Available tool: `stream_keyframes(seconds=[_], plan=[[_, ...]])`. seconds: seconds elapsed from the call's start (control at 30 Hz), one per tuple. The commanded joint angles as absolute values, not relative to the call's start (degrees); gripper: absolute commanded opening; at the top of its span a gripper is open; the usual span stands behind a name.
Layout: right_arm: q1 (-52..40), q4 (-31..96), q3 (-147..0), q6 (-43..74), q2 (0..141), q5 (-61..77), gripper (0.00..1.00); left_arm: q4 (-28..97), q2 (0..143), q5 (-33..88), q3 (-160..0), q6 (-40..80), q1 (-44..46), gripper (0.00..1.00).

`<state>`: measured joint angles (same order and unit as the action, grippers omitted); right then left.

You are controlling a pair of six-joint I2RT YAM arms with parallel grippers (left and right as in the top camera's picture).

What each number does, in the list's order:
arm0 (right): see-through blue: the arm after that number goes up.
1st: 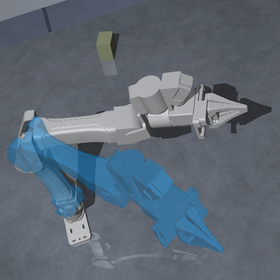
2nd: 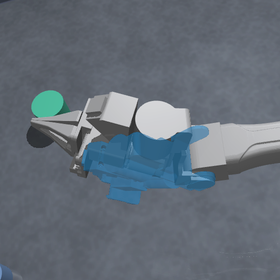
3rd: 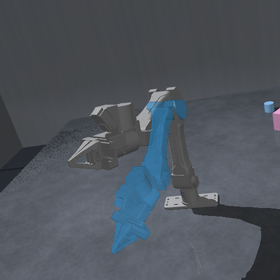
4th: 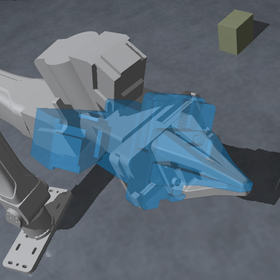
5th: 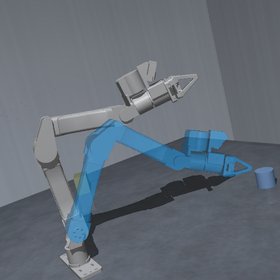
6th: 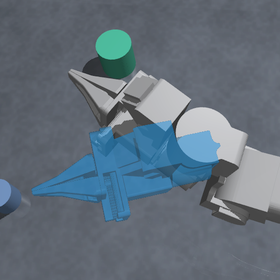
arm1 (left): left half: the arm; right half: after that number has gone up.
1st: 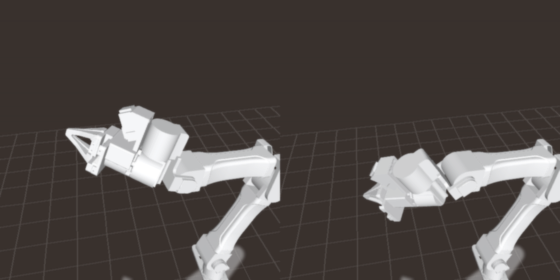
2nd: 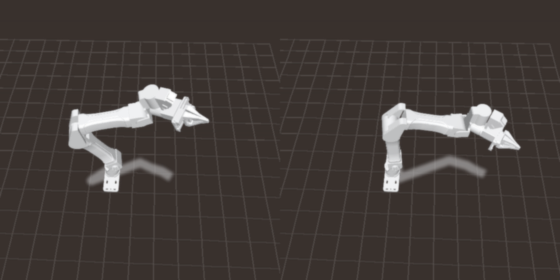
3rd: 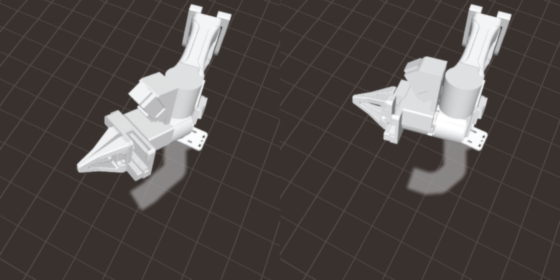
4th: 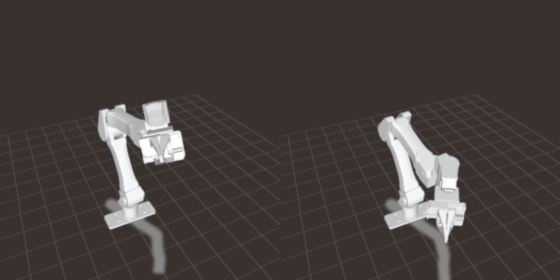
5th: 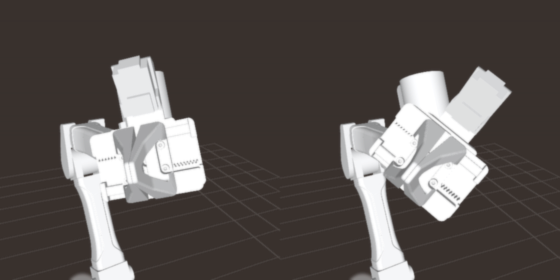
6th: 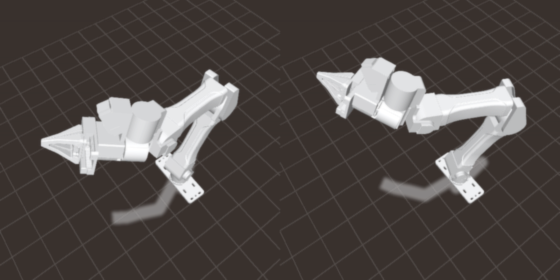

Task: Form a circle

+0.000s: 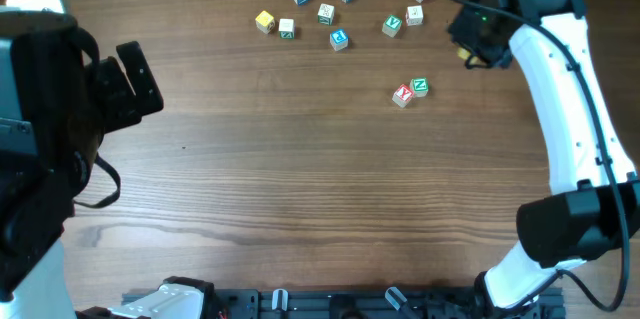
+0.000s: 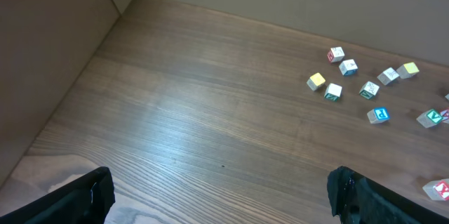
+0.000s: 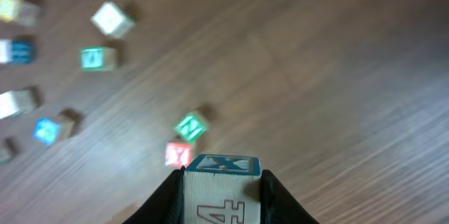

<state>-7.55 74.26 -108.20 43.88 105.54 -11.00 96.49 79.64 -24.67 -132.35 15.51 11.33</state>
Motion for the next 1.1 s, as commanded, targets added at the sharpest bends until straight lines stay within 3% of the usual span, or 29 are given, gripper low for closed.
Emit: stream_keyframes(seconds=[0.0,0.4,1.0,1.07], plan=[[-5.87,73.67,-102.69,47.09,106.56,-11.53,0.21,96.49,79.66,-25.58,-132.31,15.4,11.07,1.0],[-5.5,45.76,-76.53,51.03,106.54,-5.45,0.22,96.49,79.66,-25.58,-132.31,15.4,11.07,1.0],[-5.56,38.46,-75.29,51.05,111.72,-6.55,0.24,96.49,79.66,-25.58,-132.31,15.4,11.07,1.0],[-5.56,37.58,-75.29,51.05,112.05,-6.55,0.28,96.49,79.66,-25.58,-132.31,15.4,11.07,1.0]])
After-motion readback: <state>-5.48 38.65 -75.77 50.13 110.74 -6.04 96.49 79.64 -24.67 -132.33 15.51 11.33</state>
